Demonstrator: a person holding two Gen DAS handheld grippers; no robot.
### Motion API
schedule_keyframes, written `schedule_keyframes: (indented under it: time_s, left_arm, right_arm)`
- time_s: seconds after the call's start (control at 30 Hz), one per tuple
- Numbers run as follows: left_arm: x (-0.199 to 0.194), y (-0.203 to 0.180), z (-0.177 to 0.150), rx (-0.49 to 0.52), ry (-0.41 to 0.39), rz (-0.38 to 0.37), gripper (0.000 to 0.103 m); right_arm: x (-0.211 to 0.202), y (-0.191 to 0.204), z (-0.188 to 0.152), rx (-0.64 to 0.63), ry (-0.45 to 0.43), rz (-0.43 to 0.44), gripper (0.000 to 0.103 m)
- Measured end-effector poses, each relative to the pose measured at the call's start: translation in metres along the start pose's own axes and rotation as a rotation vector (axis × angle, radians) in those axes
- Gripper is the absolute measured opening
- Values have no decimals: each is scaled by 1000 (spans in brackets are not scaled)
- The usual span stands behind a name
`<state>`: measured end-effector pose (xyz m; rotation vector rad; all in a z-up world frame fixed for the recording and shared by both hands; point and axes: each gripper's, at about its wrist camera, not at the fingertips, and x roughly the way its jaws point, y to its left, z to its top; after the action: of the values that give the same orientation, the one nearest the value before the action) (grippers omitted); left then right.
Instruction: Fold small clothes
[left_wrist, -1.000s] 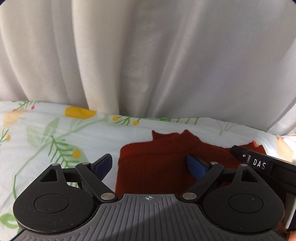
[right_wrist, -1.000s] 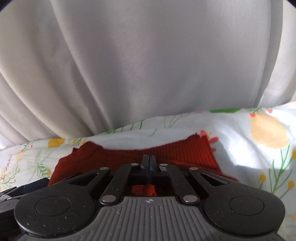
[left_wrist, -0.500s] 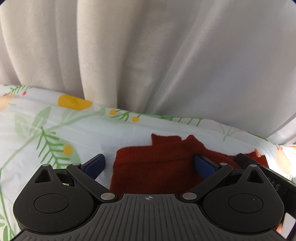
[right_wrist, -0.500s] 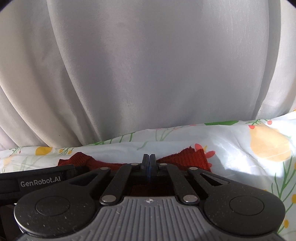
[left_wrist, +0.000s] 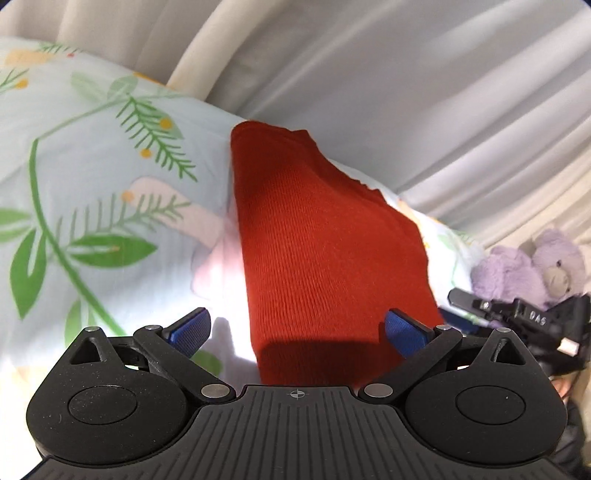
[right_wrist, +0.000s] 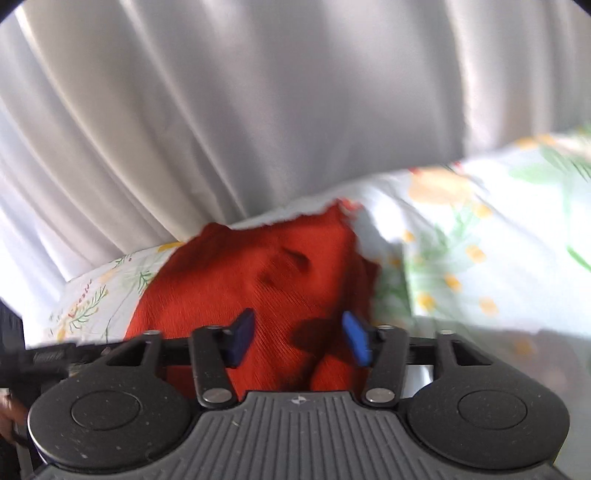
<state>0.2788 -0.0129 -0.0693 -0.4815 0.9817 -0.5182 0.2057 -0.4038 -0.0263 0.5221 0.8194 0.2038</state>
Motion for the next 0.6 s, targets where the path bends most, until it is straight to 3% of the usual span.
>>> schedule_keyframes:
  time_s: [0.1, 0.27, 0.4, 0.53, 0.6]
  left_arm:
    - [3, 1, 5, -42, -17, -5, 103]
    - [24, 0, 25, -78, 38, -102, 103]
    - [43, 5, 34, -107, 69, -84, 103]
    - [48, 16, 39, -145, 66, -126, 102]
    - [52, 20, 44, -158, 70, -147, 102]
  right_arm:
    - [-4, -25, -12, 152, 41, 142, 62]
    - [19, -50, -14, 317, 51, 185, 62]
    - [34, -54, -5, 326, 61, 202, 62]
    - [33, -61, 10, 298, 70, 138, 62]
    - [34, -64, 11, 292, 80, 148, 62]
